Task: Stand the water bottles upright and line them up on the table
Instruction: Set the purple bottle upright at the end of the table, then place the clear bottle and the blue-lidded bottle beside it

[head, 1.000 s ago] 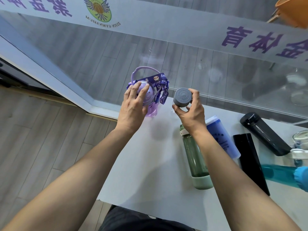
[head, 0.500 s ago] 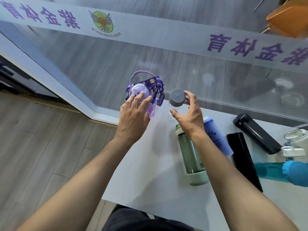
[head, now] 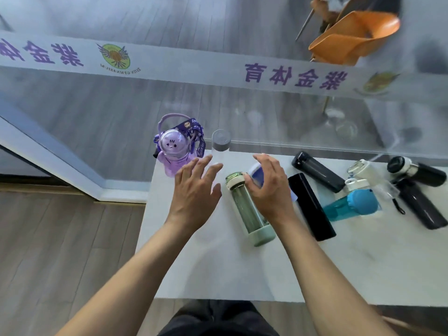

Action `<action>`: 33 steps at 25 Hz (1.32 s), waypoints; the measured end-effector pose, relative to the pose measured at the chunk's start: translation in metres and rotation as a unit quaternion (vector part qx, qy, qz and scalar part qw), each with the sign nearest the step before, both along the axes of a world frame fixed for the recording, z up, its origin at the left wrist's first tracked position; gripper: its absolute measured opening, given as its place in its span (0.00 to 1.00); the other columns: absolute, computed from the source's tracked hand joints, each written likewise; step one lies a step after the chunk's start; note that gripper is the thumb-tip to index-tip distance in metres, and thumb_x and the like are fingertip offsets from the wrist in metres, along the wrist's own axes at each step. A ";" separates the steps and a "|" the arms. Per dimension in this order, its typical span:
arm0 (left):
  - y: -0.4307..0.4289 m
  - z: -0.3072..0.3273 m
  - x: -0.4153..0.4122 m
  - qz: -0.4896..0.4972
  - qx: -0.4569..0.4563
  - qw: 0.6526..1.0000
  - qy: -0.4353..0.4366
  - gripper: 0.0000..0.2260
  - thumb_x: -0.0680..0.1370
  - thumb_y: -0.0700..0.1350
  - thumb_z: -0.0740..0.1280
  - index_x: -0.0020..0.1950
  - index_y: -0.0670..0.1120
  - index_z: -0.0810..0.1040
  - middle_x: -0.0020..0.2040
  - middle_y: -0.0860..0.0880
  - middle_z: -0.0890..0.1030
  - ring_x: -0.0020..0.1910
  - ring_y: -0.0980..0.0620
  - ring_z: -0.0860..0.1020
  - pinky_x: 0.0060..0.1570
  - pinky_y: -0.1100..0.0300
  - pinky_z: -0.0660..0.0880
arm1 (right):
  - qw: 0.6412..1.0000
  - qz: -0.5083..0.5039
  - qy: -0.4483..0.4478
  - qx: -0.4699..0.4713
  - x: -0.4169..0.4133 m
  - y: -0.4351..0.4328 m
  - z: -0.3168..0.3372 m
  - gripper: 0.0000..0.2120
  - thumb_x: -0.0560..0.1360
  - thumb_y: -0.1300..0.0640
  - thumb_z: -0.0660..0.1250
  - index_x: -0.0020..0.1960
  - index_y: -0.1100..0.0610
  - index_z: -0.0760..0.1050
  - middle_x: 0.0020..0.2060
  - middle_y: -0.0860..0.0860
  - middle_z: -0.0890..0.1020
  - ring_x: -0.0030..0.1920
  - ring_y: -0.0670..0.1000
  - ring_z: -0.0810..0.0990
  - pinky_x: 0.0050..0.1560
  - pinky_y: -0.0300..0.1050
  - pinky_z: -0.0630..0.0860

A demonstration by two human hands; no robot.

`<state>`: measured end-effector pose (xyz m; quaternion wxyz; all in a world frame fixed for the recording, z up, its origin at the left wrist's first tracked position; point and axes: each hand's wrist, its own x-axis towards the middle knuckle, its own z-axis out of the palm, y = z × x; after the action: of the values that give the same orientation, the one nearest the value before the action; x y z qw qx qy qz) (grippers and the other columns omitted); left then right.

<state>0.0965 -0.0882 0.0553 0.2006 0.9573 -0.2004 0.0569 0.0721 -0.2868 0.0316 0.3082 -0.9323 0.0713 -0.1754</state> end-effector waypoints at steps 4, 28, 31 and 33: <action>-0.016 -0.007 -0.018 -0.024 -0.011 1.000 0.017 0.20 0.76 0.46 0.68 0.68 0.51 0.74 0.73 0.46 0.72 0.70 0.40 0.69 0.65 0.44 0.66 | 0.999 -0.027 0.014 -0.012 -0.037 -0.015 -0.001 0.22 0.75 0.53 0.70 0.66 0.58 0.74 0.61 0.54 0.79 0.62 0.55 0.76 0.64 0.55 0.73; -0.144 -0.124 0.037 0.064 0.107 0.950 0.288 0.39 0.69 0.59 0.72 0.77 0.59 0.58 0.81 0.49 0.50 0.78 0.42 0.53 0.68 0.44 0.68 | 0.958 0.088 0.270 -0.034 0.060 -0.119 -0.089 0.27 0.75 0.48 0.67 0.72 0.54 0.68 0.63 0.57 0.76 0.61 0.60 0.75 0.63 0.53 0.71; -0.138 -0.124 0.028 0.076 0.062 0.951 0.293 0.38 0.69 0.56 0.73 0.76 0.58 0.61 0.81 0.48 0.50 0.77 0.40 0.54 0.70 0.46 0.67 | 0.946 0.072 0.313 -0.043 0.078 -0.115 -0.091 0.30 0.76 0.46 0.67 0.74 0.52 0.64 0.65 0.58 0.73 0.63 0.61 0.74 0.65 0.53 0.69; -0.132 -0.123 0.016 0.087 0.035 0.953 0.288 0.37 0.69 0.55 0.73 0.76 0.58 0.62 0.81 0.48 0.51 0.76 0.40 0.55 0.72 0.48 0.65 | 0.936 0.067 0.342 -0.047 0.087 -0.112 -0.094 0.32 0.75 0.44 0.67 0.75 0.51 0.62 0.66 0.58 0.71 0.65 0.62 0.73 0.66 0.53 0.69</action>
<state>0.1126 -0.2198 -0.0673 0.2102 0.9531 -0.0520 -0.2113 0.1594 -0.3991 -0.0625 0.2323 -0.9520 0.1016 0.1714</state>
